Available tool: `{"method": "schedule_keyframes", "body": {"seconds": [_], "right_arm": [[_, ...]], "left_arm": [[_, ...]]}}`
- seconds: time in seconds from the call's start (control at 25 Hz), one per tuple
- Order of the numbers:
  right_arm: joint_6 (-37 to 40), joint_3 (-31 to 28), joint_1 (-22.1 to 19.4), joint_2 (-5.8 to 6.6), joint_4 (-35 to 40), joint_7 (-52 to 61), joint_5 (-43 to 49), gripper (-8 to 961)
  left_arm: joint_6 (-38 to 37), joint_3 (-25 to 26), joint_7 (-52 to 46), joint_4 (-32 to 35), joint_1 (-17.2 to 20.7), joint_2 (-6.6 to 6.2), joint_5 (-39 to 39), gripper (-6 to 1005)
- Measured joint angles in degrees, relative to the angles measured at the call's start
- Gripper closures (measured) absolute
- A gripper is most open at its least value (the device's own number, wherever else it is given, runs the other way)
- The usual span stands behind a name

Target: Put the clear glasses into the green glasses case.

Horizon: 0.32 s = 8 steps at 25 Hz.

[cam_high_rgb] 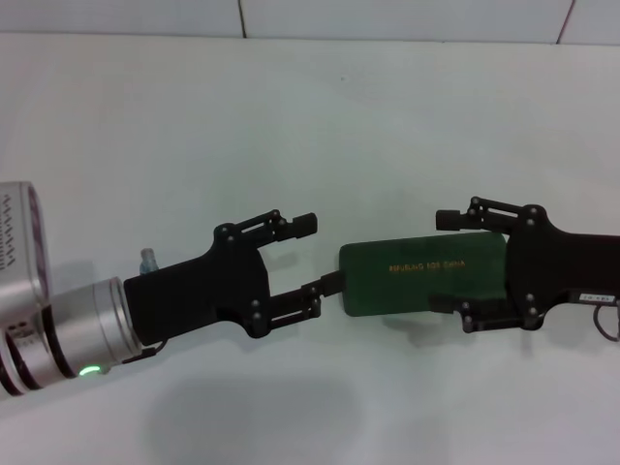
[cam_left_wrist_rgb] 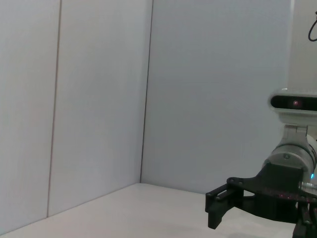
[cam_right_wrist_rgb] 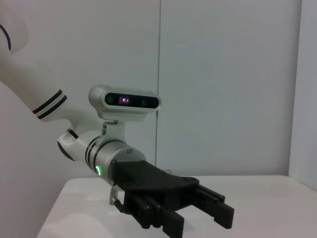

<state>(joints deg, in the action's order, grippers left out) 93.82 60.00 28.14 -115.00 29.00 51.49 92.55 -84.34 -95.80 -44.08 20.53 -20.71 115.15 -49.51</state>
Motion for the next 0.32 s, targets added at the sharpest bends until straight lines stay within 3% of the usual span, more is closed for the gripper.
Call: {"method": "schedule_keyframes", "body": {"seconds": [0.32], "right_arm": [[-0.12,-0.37,-0.62,-0.3,0.0,0.0,0.01,83]], "left_arm": [[-0.04,0.01,0.2,0.01,0.85,0.16,0.02,281]]}}
